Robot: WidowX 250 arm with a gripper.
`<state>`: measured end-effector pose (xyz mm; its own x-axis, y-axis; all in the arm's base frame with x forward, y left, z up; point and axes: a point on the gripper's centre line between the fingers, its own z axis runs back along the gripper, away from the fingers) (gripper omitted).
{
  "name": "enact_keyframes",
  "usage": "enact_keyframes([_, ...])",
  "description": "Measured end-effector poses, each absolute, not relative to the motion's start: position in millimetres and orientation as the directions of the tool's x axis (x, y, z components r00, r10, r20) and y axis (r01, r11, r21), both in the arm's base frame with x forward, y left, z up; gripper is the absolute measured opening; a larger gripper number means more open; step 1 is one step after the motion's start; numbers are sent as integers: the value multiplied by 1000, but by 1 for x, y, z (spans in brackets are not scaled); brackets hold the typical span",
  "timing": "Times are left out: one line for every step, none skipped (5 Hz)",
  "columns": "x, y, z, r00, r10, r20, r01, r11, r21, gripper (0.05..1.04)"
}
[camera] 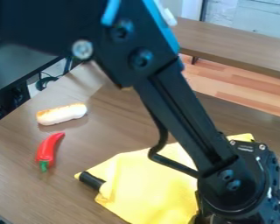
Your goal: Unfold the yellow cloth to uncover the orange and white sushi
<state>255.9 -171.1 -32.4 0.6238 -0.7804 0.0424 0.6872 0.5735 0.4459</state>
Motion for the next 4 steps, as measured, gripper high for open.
enact_keyframes([259,-172,-31,638,-769,39,679,585,442,54])
enact_keyframes([260,-170,-32,653,-757,20,673,592,443,62])
enact_keyframes([263,-170,-34,663,-749,5,674,600,432,211])
enact_keyframes([264,-169,-34,664,-747,-3,679,602,420,442])
